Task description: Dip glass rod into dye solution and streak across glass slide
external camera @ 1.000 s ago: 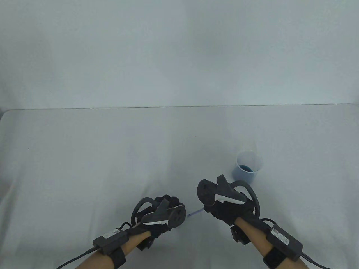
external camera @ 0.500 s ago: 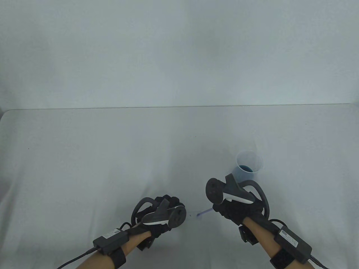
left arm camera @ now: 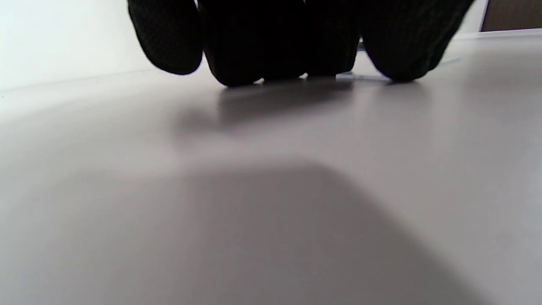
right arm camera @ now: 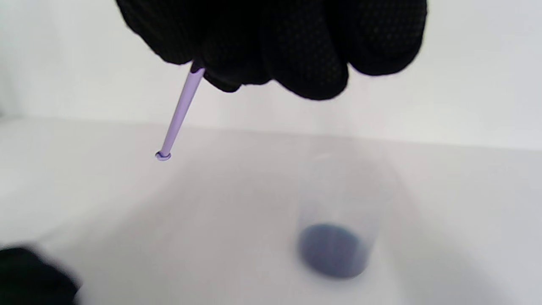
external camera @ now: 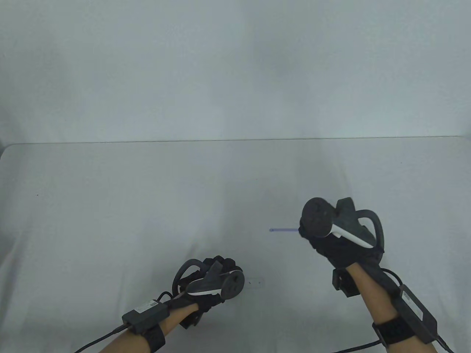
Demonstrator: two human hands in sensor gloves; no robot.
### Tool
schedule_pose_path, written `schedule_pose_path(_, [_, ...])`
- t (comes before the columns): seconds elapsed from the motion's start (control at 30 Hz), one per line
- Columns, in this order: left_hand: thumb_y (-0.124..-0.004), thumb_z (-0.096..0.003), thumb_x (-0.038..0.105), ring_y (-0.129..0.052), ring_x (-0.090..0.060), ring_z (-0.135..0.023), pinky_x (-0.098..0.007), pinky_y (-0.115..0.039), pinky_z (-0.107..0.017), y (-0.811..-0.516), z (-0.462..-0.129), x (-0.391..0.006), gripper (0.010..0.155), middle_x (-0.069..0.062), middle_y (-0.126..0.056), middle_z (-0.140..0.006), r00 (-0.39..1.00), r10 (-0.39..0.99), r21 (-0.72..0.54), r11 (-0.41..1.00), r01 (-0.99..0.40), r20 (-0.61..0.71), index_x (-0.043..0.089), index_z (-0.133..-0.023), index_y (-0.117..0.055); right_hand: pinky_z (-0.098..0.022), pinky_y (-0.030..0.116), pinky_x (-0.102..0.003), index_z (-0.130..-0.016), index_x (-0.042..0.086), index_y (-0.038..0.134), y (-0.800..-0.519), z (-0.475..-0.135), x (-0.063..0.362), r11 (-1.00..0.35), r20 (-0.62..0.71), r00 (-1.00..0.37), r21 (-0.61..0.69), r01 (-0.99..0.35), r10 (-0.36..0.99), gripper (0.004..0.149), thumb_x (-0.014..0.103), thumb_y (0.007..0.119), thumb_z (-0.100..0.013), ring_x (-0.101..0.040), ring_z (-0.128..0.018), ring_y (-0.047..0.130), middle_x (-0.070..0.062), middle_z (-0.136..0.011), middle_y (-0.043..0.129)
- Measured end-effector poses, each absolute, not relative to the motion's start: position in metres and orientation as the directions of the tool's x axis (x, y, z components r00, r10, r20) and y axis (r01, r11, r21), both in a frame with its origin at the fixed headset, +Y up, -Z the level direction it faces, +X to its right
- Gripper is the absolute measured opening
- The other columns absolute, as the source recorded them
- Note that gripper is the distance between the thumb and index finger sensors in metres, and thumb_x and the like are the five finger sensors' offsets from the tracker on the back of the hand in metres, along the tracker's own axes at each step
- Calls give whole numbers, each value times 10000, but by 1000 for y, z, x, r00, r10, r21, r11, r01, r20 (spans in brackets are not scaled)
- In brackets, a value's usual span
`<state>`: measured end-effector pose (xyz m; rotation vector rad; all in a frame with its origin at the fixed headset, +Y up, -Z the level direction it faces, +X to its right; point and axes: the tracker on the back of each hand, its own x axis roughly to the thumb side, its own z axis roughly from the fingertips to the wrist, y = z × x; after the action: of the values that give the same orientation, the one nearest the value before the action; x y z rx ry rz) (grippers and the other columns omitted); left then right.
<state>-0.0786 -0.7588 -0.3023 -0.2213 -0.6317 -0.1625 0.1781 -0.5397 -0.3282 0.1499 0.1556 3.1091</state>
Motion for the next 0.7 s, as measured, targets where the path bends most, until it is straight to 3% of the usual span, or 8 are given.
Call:
schedule_pose_path(0.1, [-741, -533, 471, -726, -327, -954, -547, -637, -736, -759, -302, -78, 571, -55, -641, -1103, 796, -83, -155, 964, 217, 600, 248, -1048, -635, -452, 837, -381, -896, 202, 802, -526, -339, 202, -998, -20, -1000, 64, 20, -21, 422, 426, 725, -547, -132, -475, 954, 1, -608, 936])
schedule_pose_path(0.2, [-741, -532, 471, -725, -327, -955, -547, -637, -736, -759, -302, -78, 571, -55, -642, -1103, 796, -83, -155, 964, 217, 600, 249, -1048, -634, -455, 835, -383, -892, 205, 808, -530, -354, 223, -995, -124, -990, 83, 62, -72, 423, 428, 738, -539, -135, -480, 955, -1, -611, 937])
schedule_pose_path(0.53, [-741, -532, 471, -726, -328, -955, -550, -634, -737, -759, -302, -78, 572, -56, -643, -1102, 795, -84, -153, 964, 218, 601, 246, -1048, -636, -471, 836, -368, -876, 234, 812, -610, -396, 237, -973, -230, -965, 220, 72, -124, 428, 452, 759, -512, -131, -507, 964, 25, -630, 937])
schedule_pose_path(0.7, [-742, -533, 470, -725, -328, -954, -550, -634, -737, -759, -302, -79, 571, -56, -643, -1102, 794, -79, -156, 964, 215, 603, 246, -1048, -636, -472, 836, -366, -872, 246, 813, -630, -403, 228, -963, -224, -955, 228, 145, -197, 426, 461, 759, -508, -129, -510, 963, 29, -634, 935])
